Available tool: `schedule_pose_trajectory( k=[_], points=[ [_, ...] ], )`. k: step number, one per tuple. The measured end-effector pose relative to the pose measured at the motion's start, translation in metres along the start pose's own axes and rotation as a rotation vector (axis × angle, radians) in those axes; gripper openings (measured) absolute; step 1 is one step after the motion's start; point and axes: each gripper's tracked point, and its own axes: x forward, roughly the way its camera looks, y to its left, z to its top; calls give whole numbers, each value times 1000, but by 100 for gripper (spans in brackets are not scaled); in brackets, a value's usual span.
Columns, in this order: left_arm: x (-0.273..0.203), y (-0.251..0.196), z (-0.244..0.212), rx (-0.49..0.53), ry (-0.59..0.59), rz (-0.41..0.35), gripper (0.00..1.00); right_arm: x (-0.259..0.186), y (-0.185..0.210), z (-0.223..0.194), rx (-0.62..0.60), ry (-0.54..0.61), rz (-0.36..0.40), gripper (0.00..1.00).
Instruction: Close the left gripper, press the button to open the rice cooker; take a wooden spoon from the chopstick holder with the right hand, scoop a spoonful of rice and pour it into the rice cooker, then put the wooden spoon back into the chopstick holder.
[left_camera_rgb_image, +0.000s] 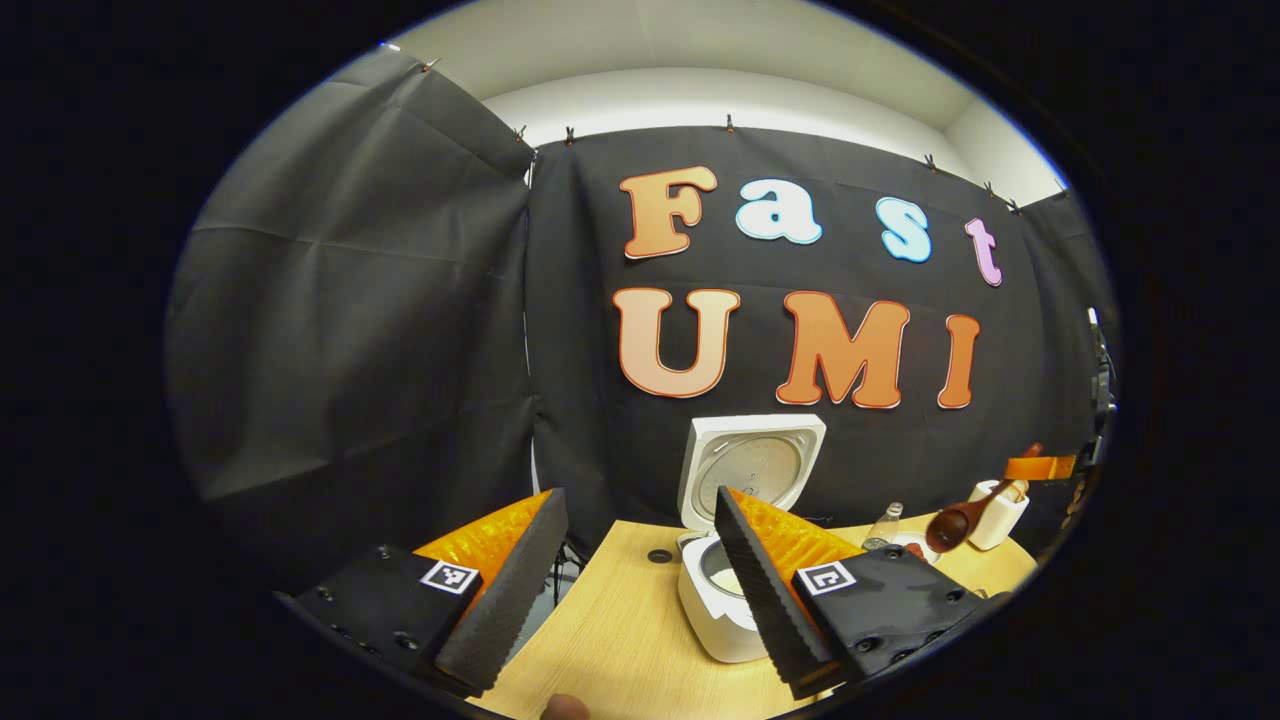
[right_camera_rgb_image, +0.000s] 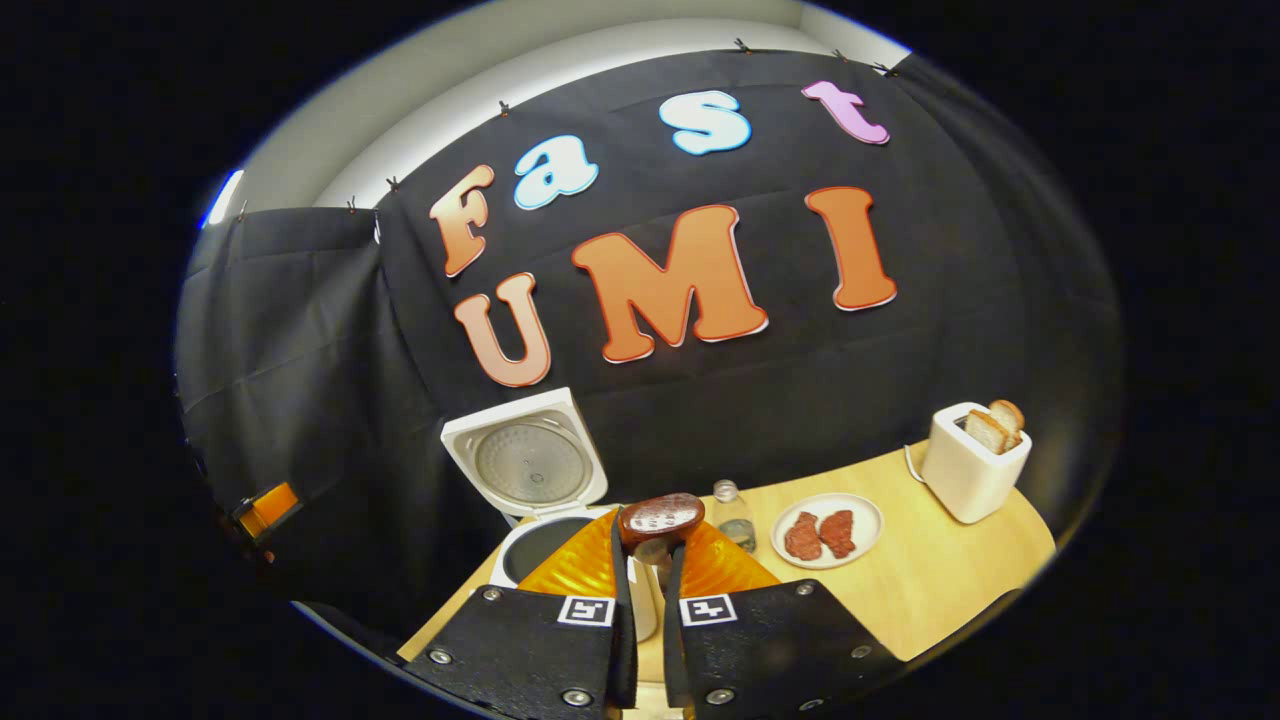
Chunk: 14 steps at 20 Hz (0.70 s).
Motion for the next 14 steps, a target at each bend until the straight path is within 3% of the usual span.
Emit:
schedule_pose_trajectory(
  k=[7,14],
  points=[
    [6,-24,3,-6,-9,-15,100,-72,-95,-45,48,76,-169,10],
    [-5,-34,4,7,2,-6,100,-86,-139,-114,107,194,-229,10]
  ],
)
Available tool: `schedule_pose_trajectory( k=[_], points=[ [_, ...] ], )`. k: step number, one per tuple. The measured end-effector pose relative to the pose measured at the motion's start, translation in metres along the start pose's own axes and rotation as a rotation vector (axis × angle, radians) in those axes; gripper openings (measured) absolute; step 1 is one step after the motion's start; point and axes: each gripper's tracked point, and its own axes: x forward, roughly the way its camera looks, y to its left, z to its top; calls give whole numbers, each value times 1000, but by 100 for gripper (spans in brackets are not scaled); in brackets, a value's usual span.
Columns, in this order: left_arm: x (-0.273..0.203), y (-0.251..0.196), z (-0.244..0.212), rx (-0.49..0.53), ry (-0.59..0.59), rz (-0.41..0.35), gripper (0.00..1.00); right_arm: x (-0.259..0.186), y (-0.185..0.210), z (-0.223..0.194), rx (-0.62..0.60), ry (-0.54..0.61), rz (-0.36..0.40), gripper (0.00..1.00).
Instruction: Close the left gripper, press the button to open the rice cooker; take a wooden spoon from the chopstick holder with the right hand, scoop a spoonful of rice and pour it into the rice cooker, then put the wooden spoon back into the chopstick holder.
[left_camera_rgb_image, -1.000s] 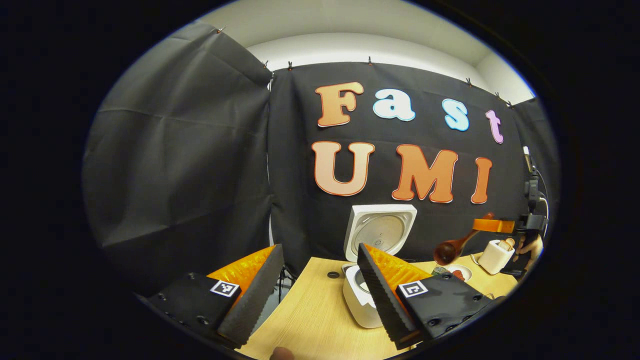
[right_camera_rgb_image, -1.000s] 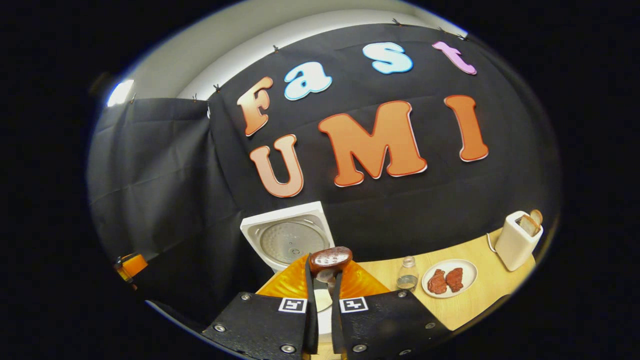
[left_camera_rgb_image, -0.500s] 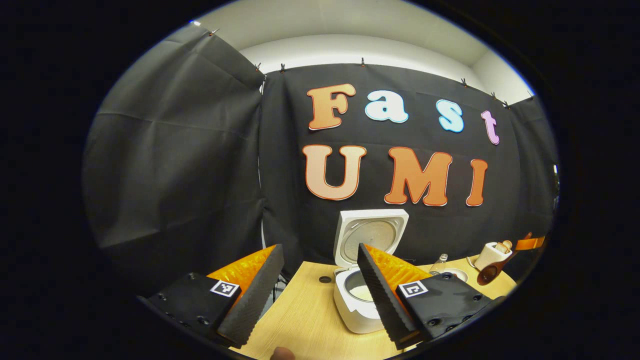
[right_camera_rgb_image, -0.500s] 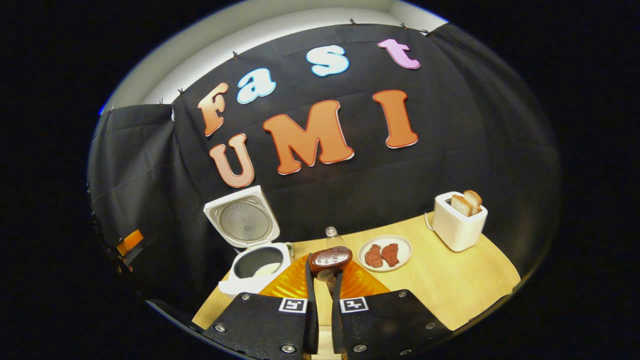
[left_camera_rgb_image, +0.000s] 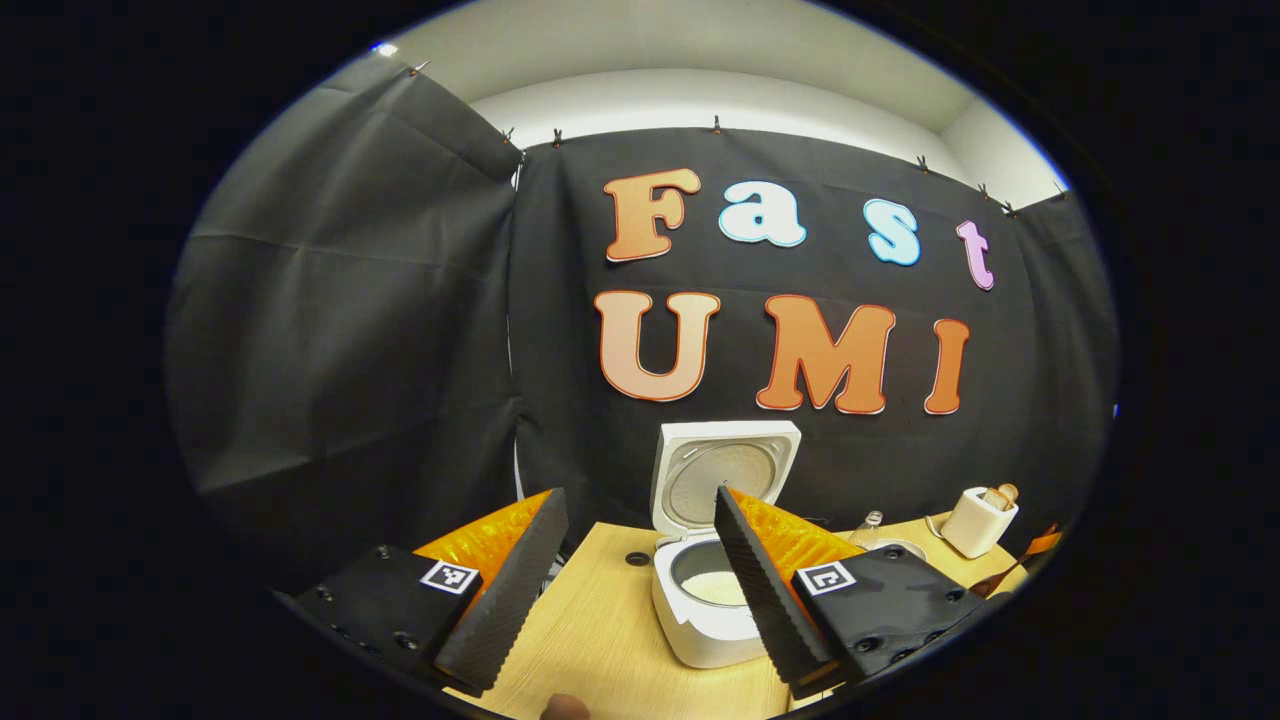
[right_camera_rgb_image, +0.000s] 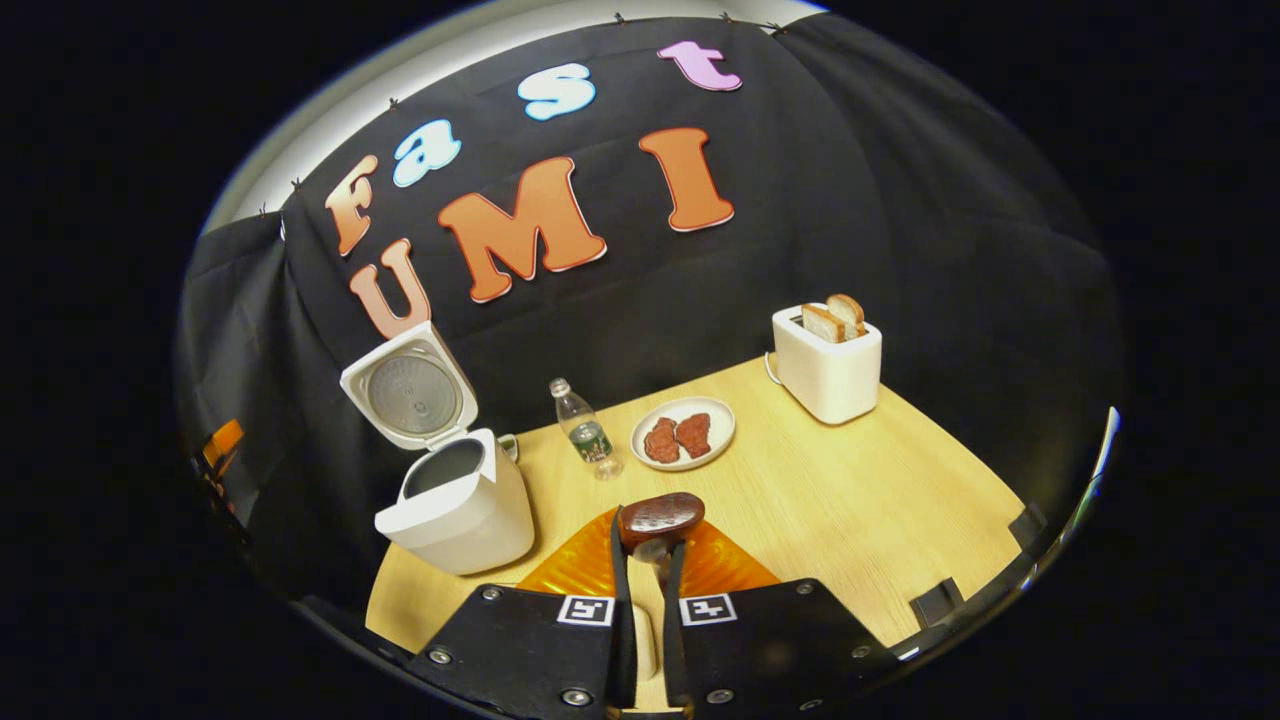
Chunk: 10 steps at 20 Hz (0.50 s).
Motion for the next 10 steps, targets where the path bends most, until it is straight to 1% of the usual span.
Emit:
schedule_pose_trajectory(
  k=[5,10],
  points=[
    [-5,0,-2,40,8,22,100,23,-15,-36,23,68,15,10],
    [-13,-1,3,14,7,22,100,43,-29,-55,121,123,25,10]
  ],
)
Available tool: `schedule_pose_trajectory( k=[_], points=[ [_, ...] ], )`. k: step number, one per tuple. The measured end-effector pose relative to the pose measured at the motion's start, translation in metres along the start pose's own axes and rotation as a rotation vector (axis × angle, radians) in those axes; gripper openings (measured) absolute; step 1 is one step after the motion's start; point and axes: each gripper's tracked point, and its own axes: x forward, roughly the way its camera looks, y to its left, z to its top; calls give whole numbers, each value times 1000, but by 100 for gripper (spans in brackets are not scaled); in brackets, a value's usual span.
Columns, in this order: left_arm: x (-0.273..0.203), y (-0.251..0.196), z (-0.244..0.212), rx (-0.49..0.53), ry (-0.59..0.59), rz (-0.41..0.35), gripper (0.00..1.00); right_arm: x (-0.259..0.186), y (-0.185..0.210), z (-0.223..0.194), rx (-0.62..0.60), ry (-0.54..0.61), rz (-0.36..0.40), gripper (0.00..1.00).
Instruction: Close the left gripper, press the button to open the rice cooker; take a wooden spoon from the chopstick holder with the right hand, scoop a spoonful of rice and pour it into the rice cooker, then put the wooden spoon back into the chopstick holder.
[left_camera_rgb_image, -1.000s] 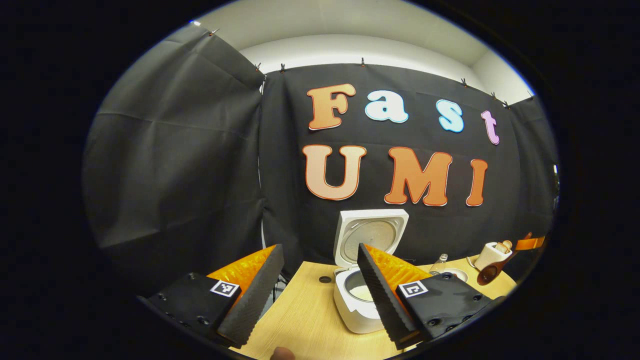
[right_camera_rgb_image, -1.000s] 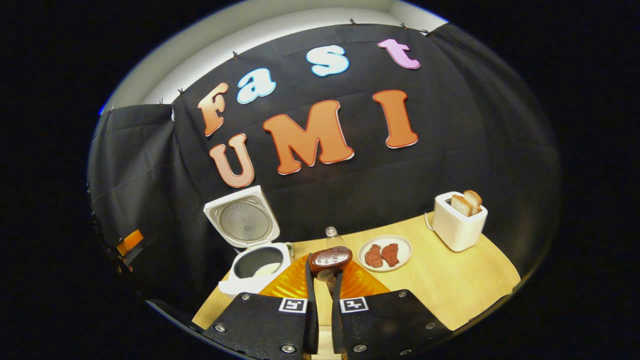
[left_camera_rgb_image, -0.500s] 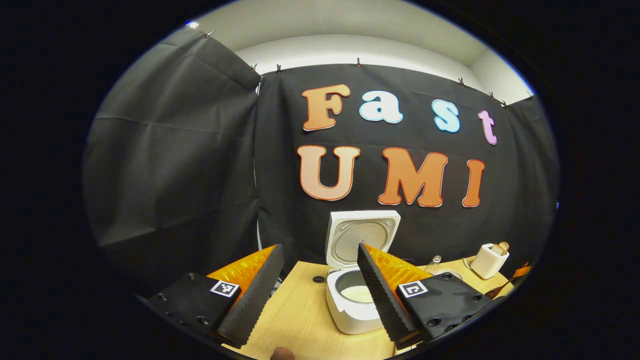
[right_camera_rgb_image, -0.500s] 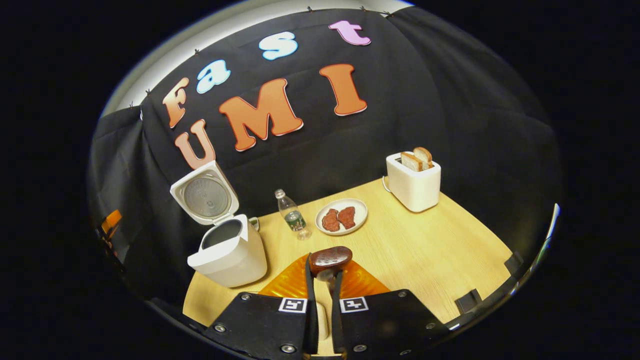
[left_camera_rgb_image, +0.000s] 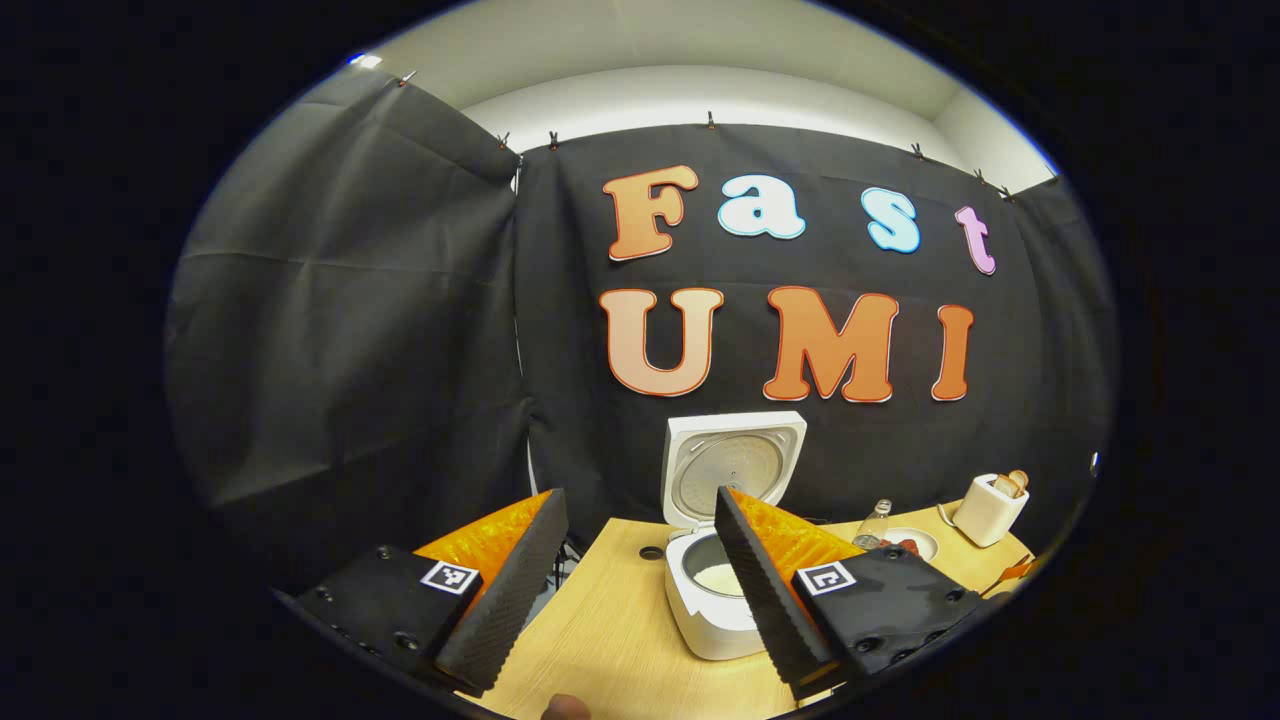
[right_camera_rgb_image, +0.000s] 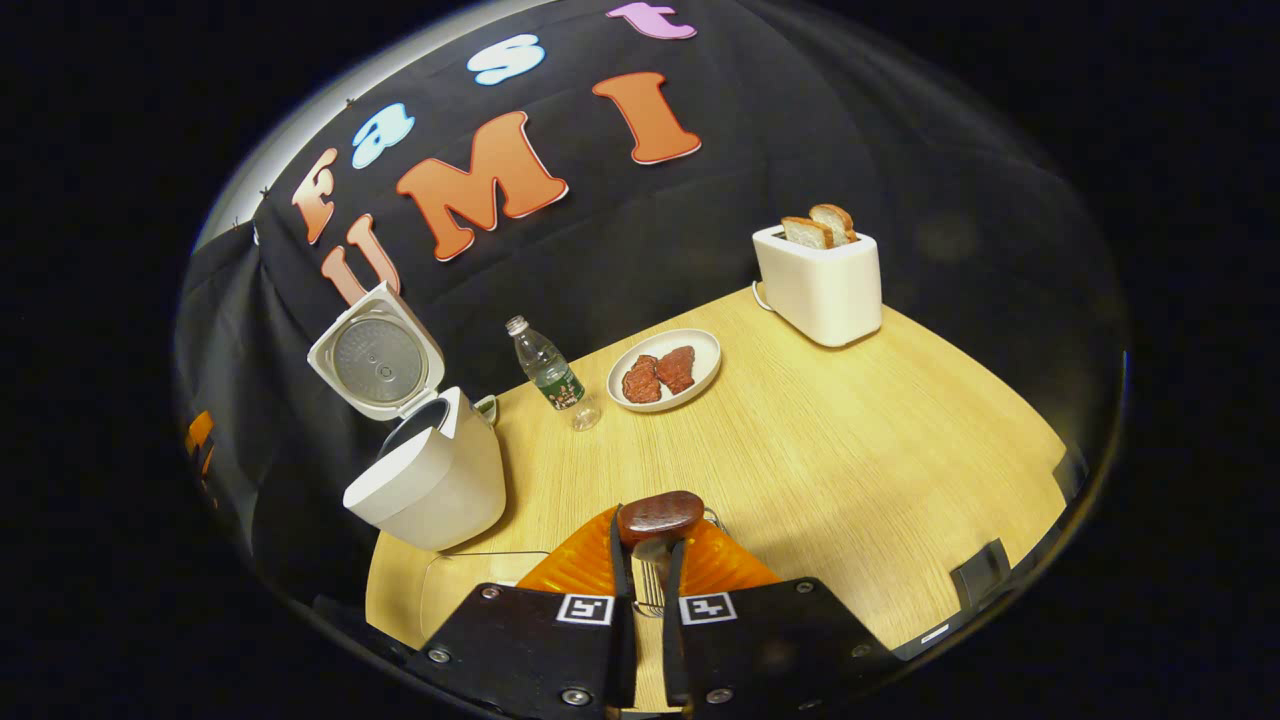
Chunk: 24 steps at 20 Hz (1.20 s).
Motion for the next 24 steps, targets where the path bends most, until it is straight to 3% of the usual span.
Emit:
schedule_pose_trajectory(
  k=[3,8,10,12,13,18,24],
  points=[
    [3,2,6,4,-8,2,99,-1,-13,4,75,-5,-9,11],
    [12,-11,15,-4,0,-21,98,-7,-42,5,44,1,-140,31],
    [23,-16,28,-8,-17,-32,99,-20,-45,12,13,-16,-174,52],
    [36,-24,41,-9,-27,-43,100,-24,-51,26,-9,-40,-208,92],
    [45,-30,47,-16,-25,-53,100,-32,-50,32,-17,-59,-220,95],
    [114,-64,78,-75,26,-133,100,-66,-43,84,-102,-179,-267,95],
    [221,-106,95,-67,116,-182,100,-97,-26,129,-163,-292,-283,95]
  ],
)
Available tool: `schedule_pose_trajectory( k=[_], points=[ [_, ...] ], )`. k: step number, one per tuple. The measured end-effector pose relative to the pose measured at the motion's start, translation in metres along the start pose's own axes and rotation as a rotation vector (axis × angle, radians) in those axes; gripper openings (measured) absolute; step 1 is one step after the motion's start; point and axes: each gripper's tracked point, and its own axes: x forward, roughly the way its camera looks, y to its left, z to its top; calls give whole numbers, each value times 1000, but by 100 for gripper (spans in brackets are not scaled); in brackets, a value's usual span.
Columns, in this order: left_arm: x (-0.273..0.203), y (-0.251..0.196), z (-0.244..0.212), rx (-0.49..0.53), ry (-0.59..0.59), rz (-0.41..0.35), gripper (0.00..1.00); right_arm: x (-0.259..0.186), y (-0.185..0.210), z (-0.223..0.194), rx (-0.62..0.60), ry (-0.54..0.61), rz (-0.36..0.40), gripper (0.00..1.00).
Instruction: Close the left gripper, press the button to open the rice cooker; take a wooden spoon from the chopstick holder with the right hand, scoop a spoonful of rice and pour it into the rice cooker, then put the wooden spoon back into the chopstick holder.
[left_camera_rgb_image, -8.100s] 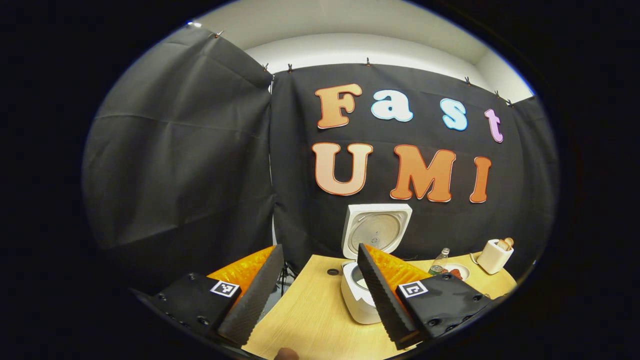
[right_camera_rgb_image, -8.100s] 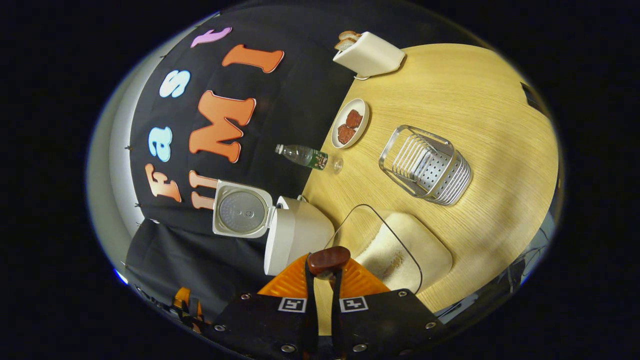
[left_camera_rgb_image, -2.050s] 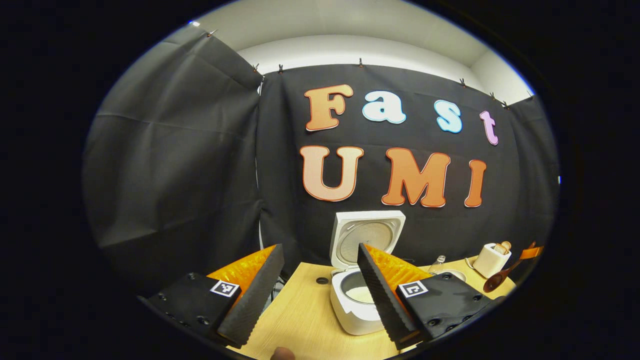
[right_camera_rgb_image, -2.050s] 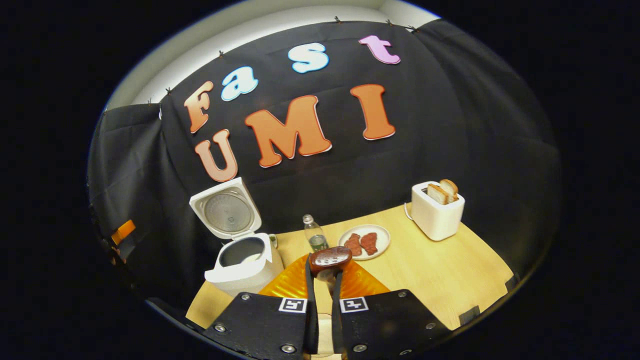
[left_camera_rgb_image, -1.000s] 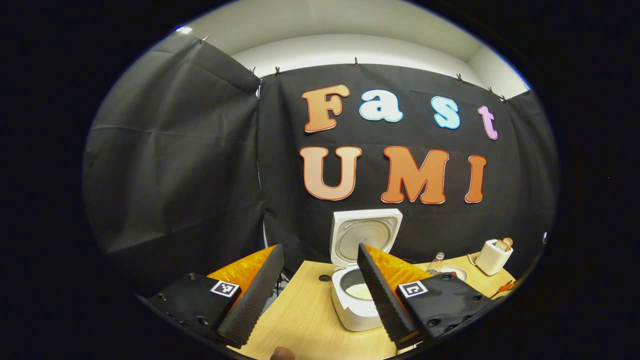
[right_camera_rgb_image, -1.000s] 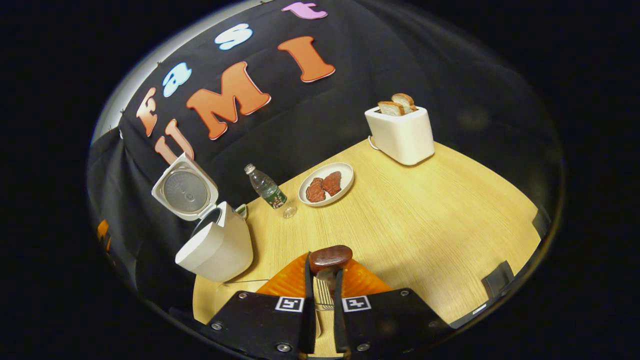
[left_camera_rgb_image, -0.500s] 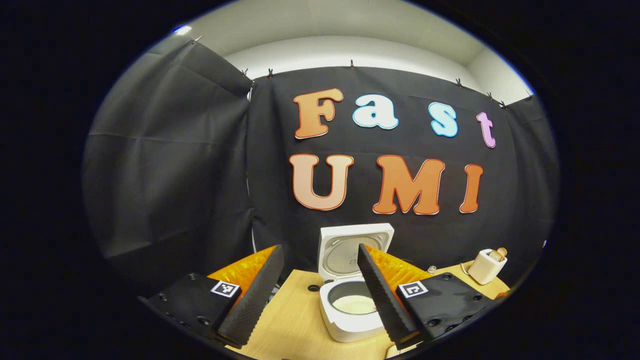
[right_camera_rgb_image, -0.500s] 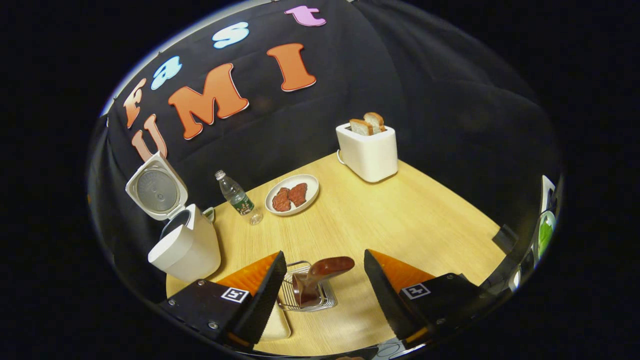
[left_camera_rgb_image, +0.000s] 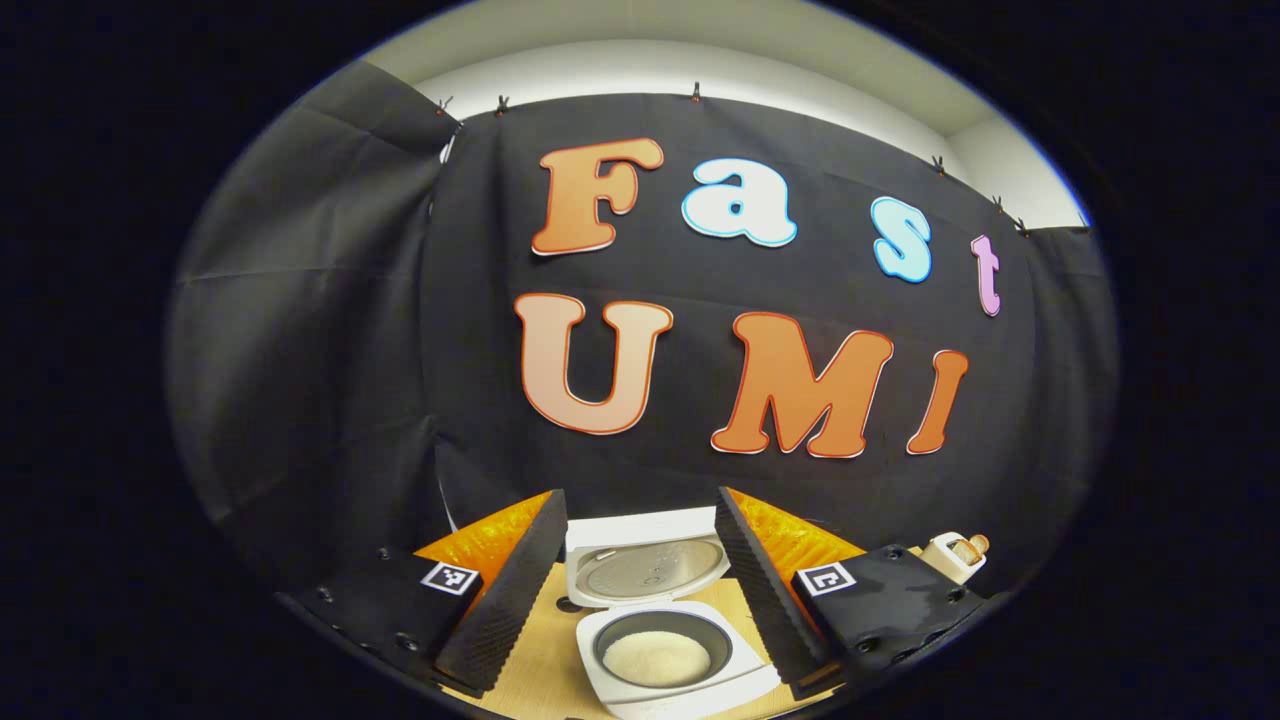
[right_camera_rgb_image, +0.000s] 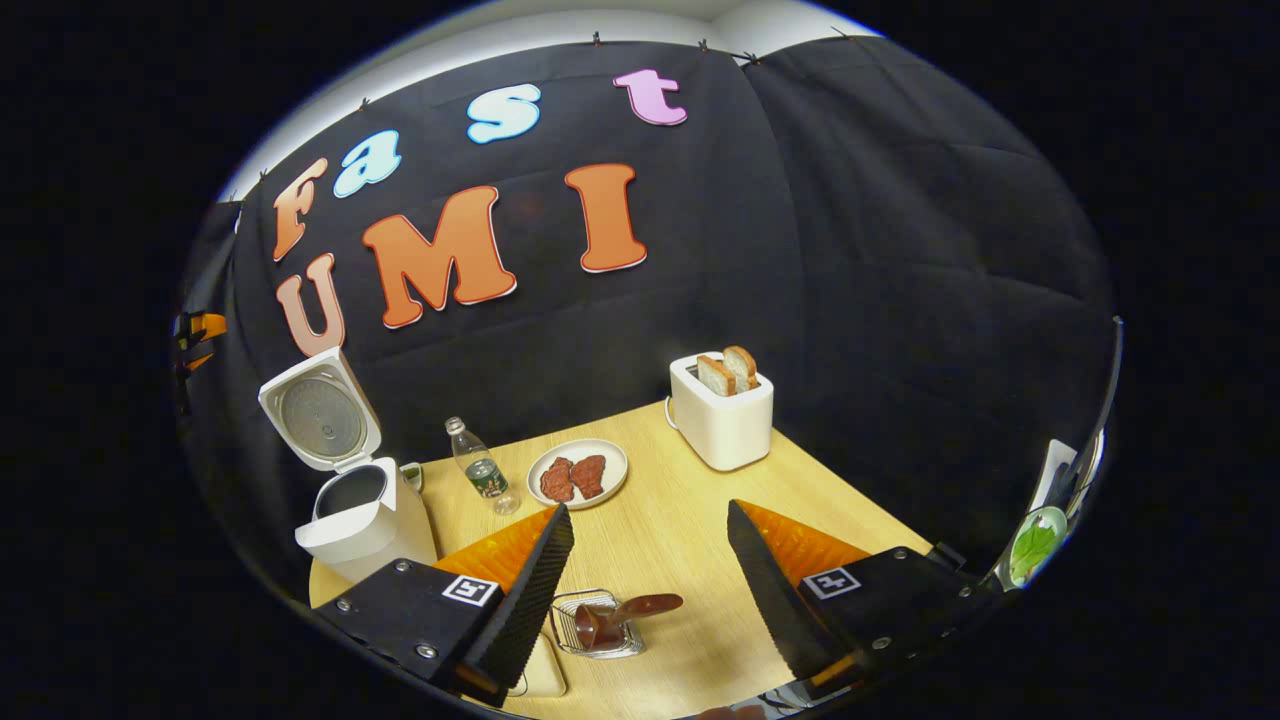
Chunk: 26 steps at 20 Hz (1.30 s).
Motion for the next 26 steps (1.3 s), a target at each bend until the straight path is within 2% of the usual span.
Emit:
schedule_pose_trajectory(
  k=[3,9,13,15,17,19,26],
  points=[
    [56,-12,-1,13,54,-14,100,-3,-5,11,-21,-22,-19,95],
    [151,-29,-42,45,183,-39,100,-5,-22,12,-15,-25,-67,95],
    [188,-18,-73,52,255,2,100,-5,-25,20,-46,-39,-85,95],
    [193,-19,-87,30,295,-2,100,-6,-21,29,-45,-56,-80,95],
    [191,-16,-102,-37,341,8,100,-7,-16,40,-45,-83,-66,95],
    [186,-7,-109,-25,340,30,100,-9,-10,52,-48,-109,-46,95],
    [134,-28,-135,-50,390,-30,100,-22,17,87,-38,-185,70,95]
  ],
)
